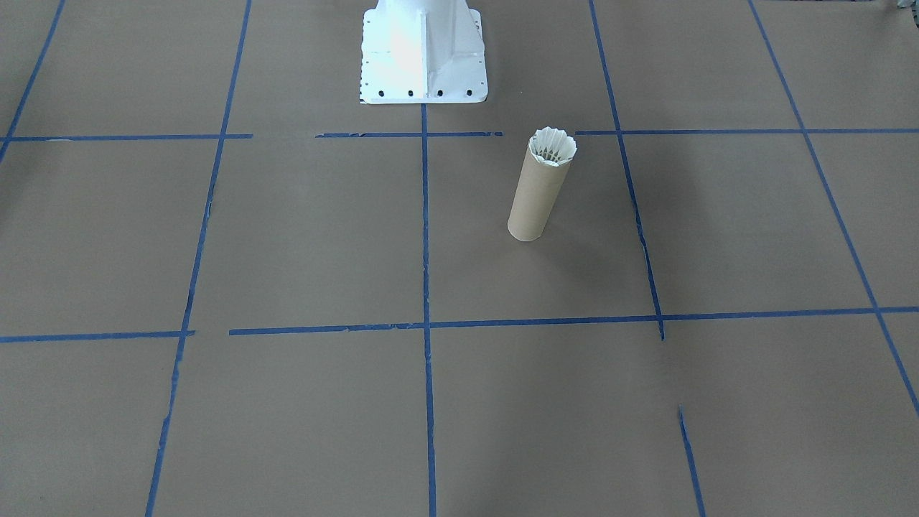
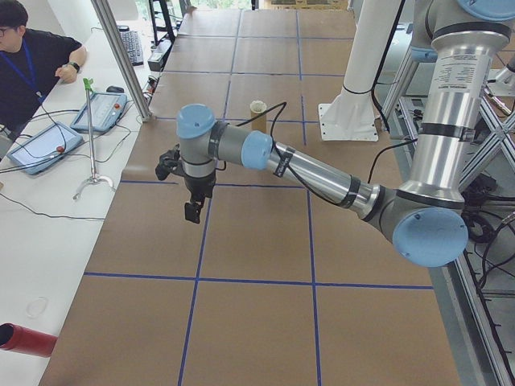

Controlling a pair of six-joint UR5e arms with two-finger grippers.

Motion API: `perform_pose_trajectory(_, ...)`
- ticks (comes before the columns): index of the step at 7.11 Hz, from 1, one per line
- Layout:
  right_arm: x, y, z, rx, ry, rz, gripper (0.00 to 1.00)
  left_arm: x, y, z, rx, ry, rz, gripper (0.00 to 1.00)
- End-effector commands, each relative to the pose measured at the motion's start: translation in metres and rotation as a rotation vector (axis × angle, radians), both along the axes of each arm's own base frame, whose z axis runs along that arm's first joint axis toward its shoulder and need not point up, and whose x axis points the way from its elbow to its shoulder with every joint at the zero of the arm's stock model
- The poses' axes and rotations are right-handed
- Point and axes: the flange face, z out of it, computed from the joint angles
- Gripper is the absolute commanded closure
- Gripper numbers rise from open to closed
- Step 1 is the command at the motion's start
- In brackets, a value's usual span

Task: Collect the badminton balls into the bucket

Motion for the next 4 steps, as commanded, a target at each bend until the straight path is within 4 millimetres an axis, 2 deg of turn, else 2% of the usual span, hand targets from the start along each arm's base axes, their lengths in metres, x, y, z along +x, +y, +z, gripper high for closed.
perform_pose_trajectory(1,0.0,0.0,0.0,0.001,0.0,0.0,0.0,-0.036,0.044,0.099,-0.038,0.045,-0.051,0.0)
perform_pose_trajectory(2,0.0,0.0,0.0,0.001,0.0,0.0,0.0,-0.038,0.047,0.11,-0.071,0.074,-0.056,0.0)
perform_pose_trajectory(3,0.0,0.0,0.0,0.001,0.0,0.0,0.0,-0.037,0.062,0.13,-0.144,0.076,-0.059,0.0)
perform_pose_trajectory(4,0.0,0.0,0.0,0.001,0.0,0.0,0.0,-0.037,0.065,0.139,-0.186,0.076,-0.059,0.0)
